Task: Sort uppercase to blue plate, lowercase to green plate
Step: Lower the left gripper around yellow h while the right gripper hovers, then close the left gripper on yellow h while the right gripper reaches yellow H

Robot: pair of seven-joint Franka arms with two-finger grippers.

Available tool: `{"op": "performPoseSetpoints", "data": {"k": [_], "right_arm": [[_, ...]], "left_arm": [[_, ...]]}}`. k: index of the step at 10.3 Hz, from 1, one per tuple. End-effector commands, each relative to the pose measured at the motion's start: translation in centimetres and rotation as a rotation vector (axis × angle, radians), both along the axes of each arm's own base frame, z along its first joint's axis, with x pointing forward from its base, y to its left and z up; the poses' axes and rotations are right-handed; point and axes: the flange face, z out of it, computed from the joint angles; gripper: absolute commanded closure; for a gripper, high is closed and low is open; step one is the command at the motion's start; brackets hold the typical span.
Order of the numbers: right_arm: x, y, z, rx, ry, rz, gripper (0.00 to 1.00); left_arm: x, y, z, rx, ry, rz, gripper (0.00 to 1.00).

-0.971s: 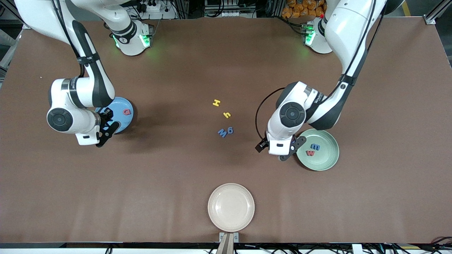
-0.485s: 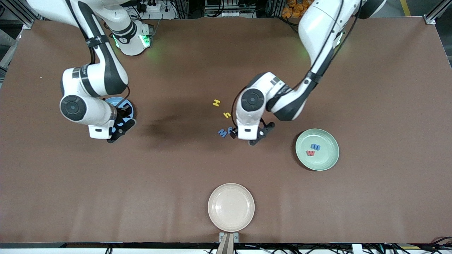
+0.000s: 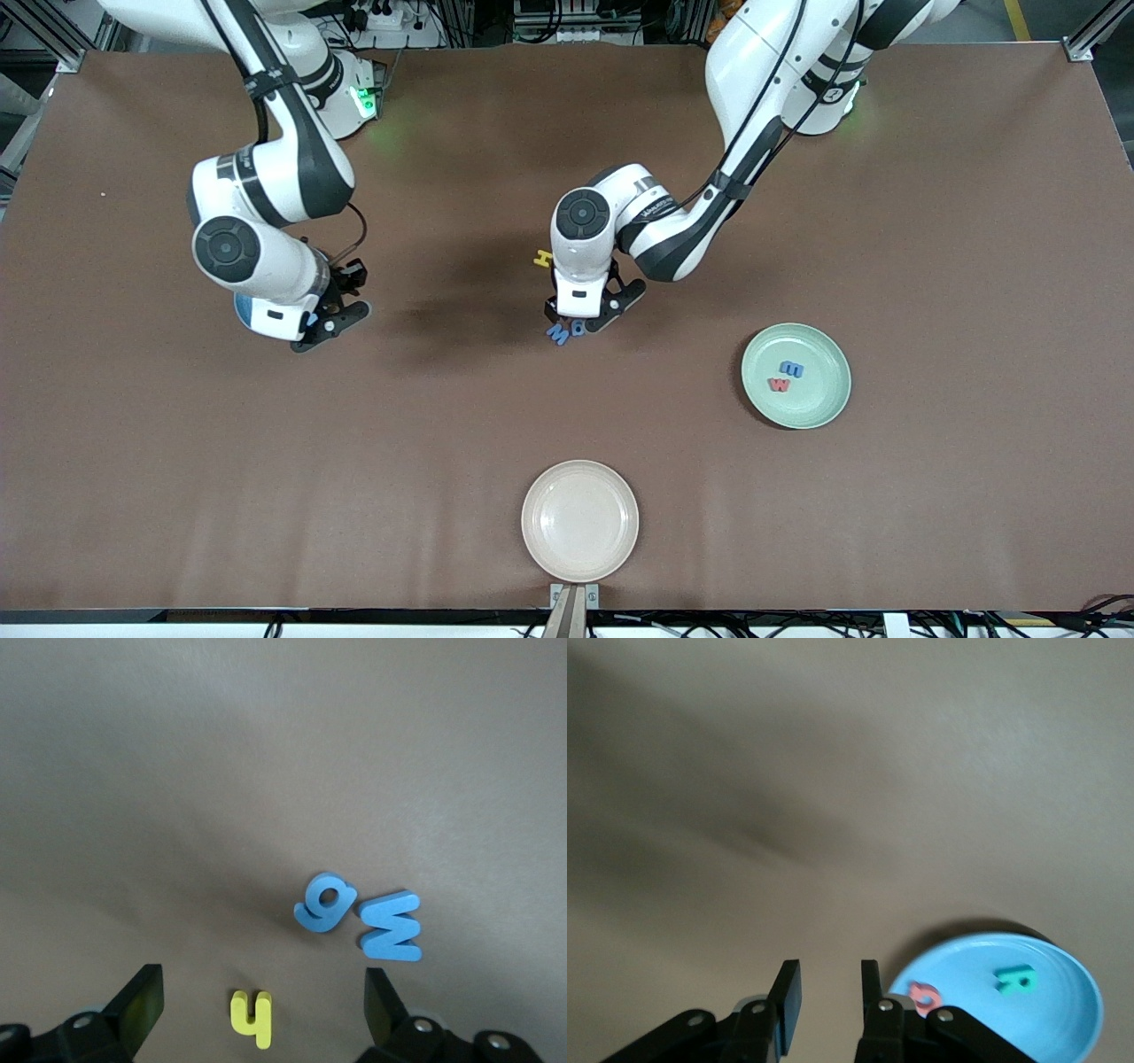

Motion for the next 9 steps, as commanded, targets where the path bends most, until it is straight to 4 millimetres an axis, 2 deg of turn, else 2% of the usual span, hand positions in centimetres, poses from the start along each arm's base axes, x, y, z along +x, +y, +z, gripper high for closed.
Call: {"op": "performPoseSetpoints", "data": {"k": [1,3,4,6,8,9], "right_arm": [[-1.7,3.0,-0.4,0.011,-0.044,-0.043,0.65],[-1.8,3.0,-0.6,0.005,-0.045,-0.073,0.63],[-1.8,2.9,-0.9,0.010,-0.062,-0.085,0.59],[-2.5,3.0,-2.6,0.023,-0.106,-0.120,0.59],[-3.6,4.2,-3.8,0.032,-0.142,-0.160,0.59],[-4.3,5.1,-4.3,0.033,-0.155,-0.200,0.54]], "left_arm": [[-0.4,0.0,-1.5,0.015,-0.014,0.007,0.00],[-0.4,-0.3,-1.6,0.004,-0.014,0.009,0.00],[-1.2,-0.9,-1.7,0.004,-0.010,-0.002,0.00],[-2.8,-1.9,-2.7,0.013,0.003,-0.017,0.00],[-3.2,-2.3,-2.9,0.011,0.003,-0.014,0.00],[-3.4,-2.4,-3.0,0.013,0.004,-0.017,0.00]]}}
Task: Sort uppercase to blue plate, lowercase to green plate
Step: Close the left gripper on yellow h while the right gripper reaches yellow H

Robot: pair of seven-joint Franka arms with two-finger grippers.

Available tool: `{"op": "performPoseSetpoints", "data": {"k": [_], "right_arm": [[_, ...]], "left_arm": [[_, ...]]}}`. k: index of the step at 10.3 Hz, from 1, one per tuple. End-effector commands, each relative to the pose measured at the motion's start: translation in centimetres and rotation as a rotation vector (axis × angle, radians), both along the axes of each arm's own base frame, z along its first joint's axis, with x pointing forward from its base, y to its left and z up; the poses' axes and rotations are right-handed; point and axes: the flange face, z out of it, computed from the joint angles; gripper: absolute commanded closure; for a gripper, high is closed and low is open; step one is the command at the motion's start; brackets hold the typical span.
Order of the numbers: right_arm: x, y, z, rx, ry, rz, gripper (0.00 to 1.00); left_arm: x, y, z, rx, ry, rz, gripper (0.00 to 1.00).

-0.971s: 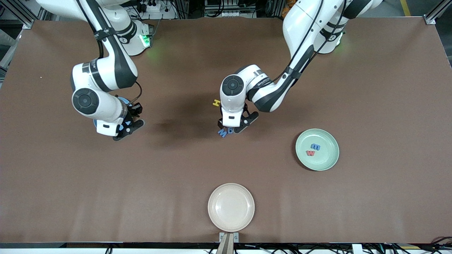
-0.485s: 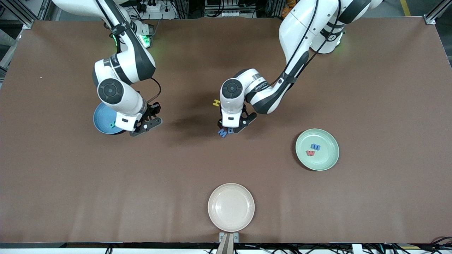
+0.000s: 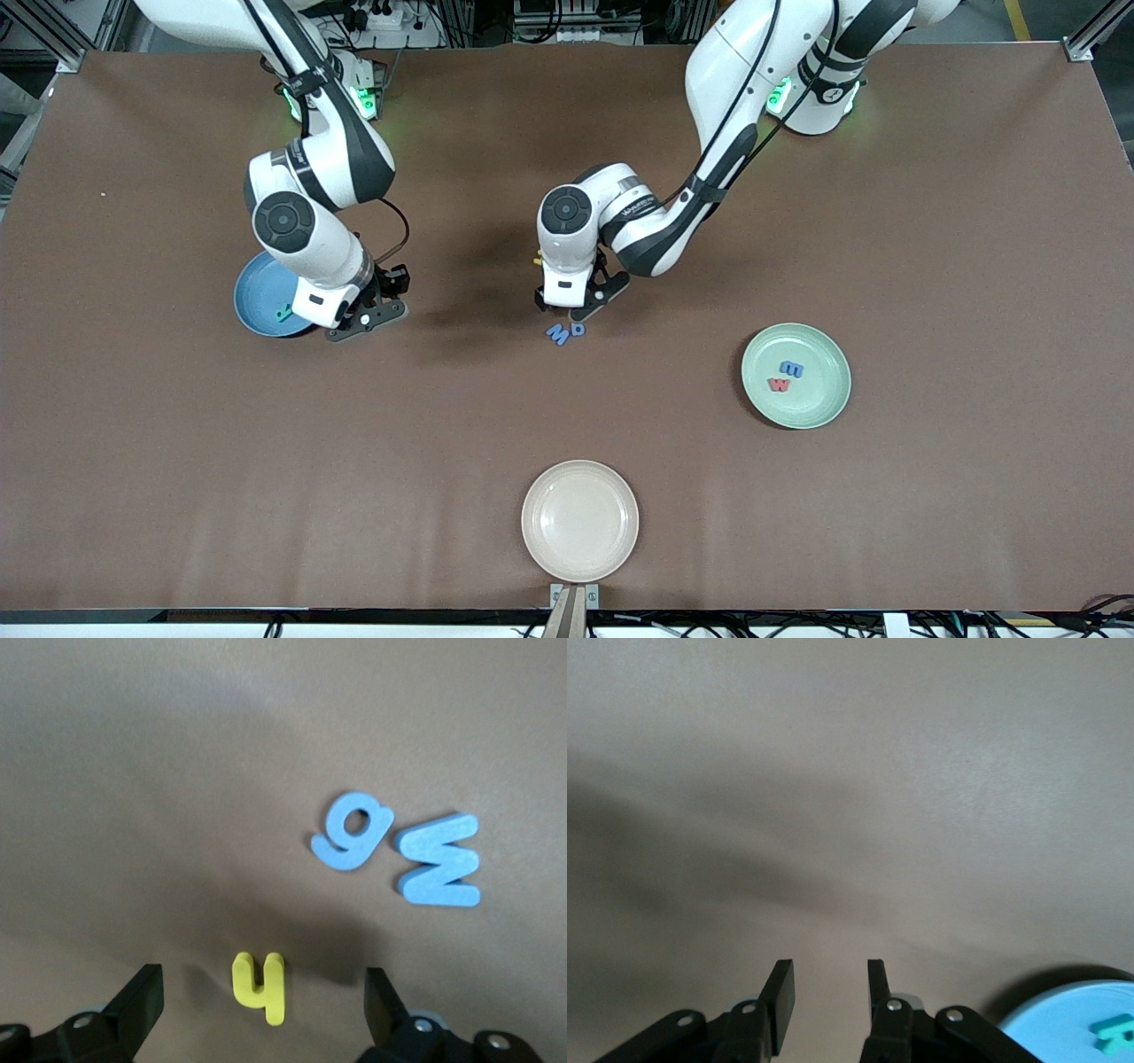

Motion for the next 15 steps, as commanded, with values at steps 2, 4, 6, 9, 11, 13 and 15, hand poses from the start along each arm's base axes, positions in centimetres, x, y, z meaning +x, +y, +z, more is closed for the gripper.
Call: {"op": "performPoseSetpoints", "data": {"k": [2,4,6,9,11,13,15], "right_arm": [[-3.3,4.1,-0.6,0.027,-0.036,-0.112,0.51],[-3.7,4.4,-1.0,0.023,-0.027,-0.132,0.51],[-3.9,4.4,-1.2,0.023,-0.022,-0.134,0.51],[-5.4,5.5,-1.3,0.060,-0.026,-0.141,0.40],[-5.7,5.5,-1.6,0.063,-0.030,-0.156,0.40],[-6.5,6.9,-1.1,0.067,-0.032,-0.167,0.42],[-6.6,7.1,-1.1,0.068,-0.031,-0.167,0.43]], "left_arm": [[-0.1,0.1,-0.3,0.007,-0.015,0.010,0.00],[-0.2,0.1,-0.5,0.009,-0.013,0.010,0.00],[-0.5,0.2,-0.8,0.010,-0.012,0.006,0.00],[-0.6,0.1,-0.8,0.005,-0.013,0.006,0.00],[-0.9,-0.2,-0.8,0.008,-0.012,0.083,0.76],[-1.5,-0.7,-0.8,0.015,-0.017,0.125,1.00],[-1.4,-0.7,-0.7,0.014,-0.018,0.126,1.00]]}}
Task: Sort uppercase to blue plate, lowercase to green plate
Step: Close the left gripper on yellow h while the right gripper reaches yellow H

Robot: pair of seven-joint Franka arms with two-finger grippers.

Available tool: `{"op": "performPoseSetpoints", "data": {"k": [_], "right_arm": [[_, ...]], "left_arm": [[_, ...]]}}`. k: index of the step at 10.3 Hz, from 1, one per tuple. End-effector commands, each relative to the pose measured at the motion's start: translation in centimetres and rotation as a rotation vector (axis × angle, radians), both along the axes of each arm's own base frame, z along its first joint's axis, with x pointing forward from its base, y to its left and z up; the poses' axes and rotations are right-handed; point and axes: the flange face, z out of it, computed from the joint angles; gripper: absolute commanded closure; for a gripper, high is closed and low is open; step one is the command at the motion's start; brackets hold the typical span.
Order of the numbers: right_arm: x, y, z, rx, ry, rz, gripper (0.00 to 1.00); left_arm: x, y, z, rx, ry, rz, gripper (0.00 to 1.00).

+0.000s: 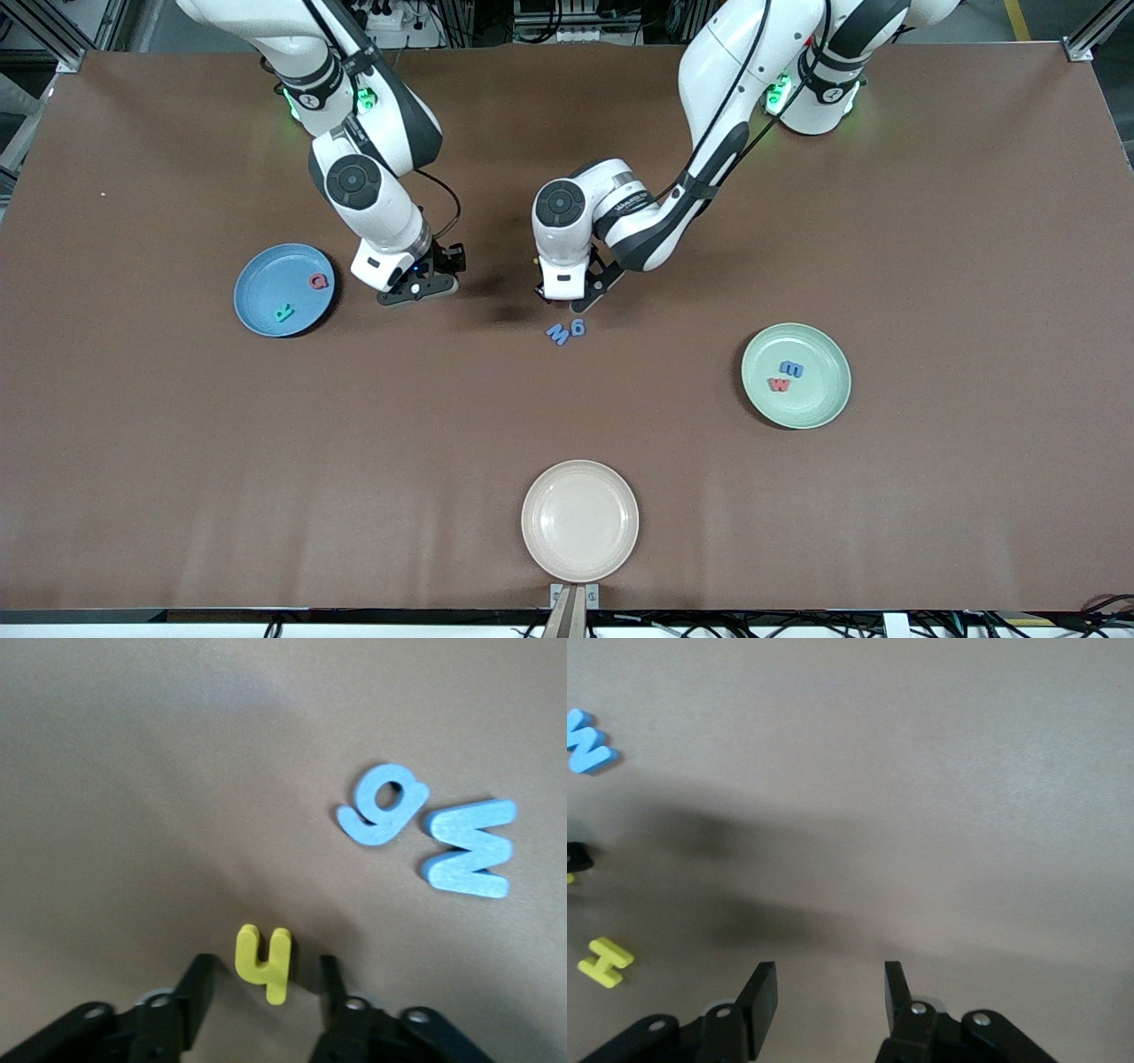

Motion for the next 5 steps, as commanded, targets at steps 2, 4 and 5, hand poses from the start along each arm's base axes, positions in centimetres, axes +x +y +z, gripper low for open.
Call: {"op": "performPoseSetpoints", "data": {"k": [2,4,5], "right_arm": [[-0.9,-0.2,0.8,0.008,-0.002,-0.025,0.43],[-0.9,-0.2,0.9,0.006,-0.002,-0.023,0.41],[-0.9,-0.2,0.9,0.006,0.000,-0.024,0.40]], "left_arm": [[-0.2,0.1,-0.2,0.015,-0.015,0.013,1.00],[0.9,0.8,0.8,0.009,-0.026,0.035,1.00],[2.1,1.4,2.2,0.004,-0.040,0.055,1.00]]}}
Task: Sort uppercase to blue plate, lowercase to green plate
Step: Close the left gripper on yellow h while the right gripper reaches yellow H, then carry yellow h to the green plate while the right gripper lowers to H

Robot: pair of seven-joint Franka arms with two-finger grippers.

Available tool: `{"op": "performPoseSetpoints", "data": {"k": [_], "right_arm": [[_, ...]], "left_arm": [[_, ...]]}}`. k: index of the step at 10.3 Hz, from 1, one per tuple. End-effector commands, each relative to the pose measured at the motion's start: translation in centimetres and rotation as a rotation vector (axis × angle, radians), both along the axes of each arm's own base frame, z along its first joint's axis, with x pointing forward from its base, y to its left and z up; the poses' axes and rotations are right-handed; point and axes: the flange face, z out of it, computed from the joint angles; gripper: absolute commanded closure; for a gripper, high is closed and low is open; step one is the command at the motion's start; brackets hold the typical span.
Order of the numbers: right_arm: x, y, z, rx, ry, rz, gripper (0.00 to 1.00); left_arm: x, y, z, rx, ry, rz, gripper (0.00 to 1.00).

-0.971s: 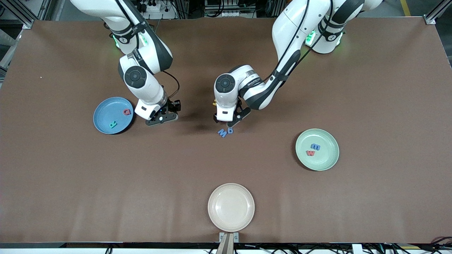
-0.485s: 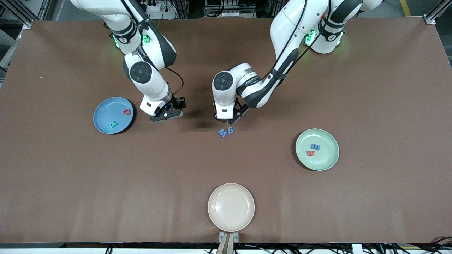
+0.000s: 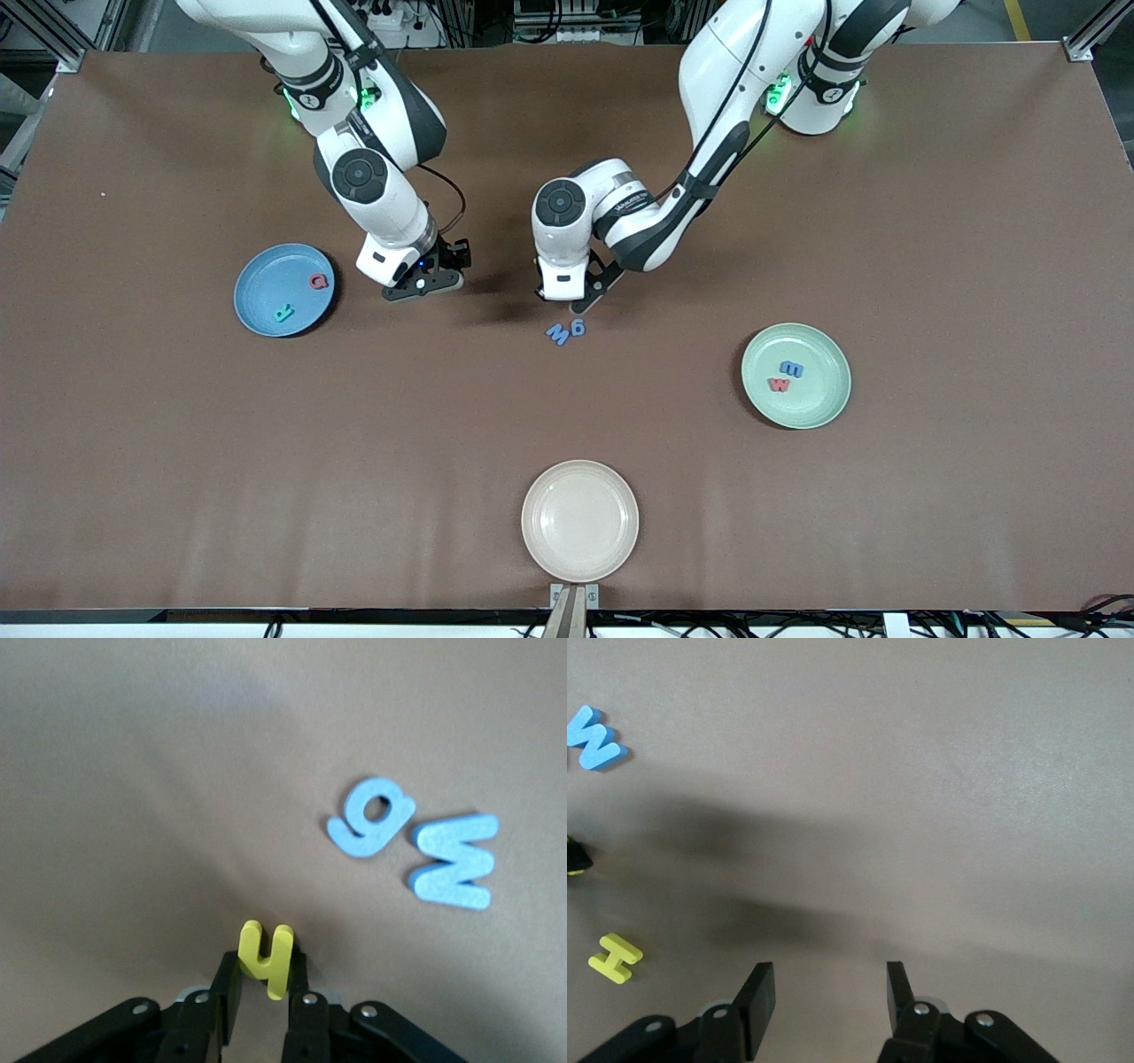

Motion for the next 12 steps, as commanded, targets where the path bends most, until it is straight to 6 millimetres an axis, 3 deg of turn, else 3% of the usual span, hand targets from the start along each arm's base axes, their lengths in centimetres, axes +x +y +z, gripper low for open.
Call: {"op": "performPoseSetpoints", "data": {"k": [1,2,3,4,5,7,9,10,12], "right_arm": [[-0.9,-0.2,0.8,0.006,0.001,-0.023,0.40],[-1.7,1.0,1.3,0.008,0.002,-0.047,0.40],[-3.5,3.7,1.9,0.014,0.006,-0.095,0.40],[-5.6,6.5,2.2,0.025,0.010,-0.137,0.40],[-6.3,7.4,2.2,0.030,0.014,-0.175,0.40],[-7.1,8.6,2.2,0.042,0.014,-0.206,0.38],[-8.8,10.9,2.1,0.070,0.006,-0.235,0.23],[-9.3,11.9,1.1,0.101,0.001,-0.229,0.16],[-10.1,14.1,-1.3,0.151,0.015,-0.266,0.15]], "left_arm": [[2.8,2.2,3.5,0.013,-0.039,0.059,1.00],[4.5,3.8,5.3,0.028,-0.044,0.087,1.00],[6.5,6.1,6.7,0.052,-0.041,0.124,1.00],[8.7,9.0,7.8,0.075,-0.032,0.165,1.00],[11.2,12.3,8.6,0.091,-0.030,0.205,1.00],[16.4,20.3,9.5,0.134,-0.069,0.247,1.00],[21.3,29.5,11.3,0.120,-0.082,0.304,1.00],[22.7,33.5,11.5,0.116,-0.075,0.321,1.00],[23.5,39.4,9.3,0.141,0.000,0.310,1.00]]}}
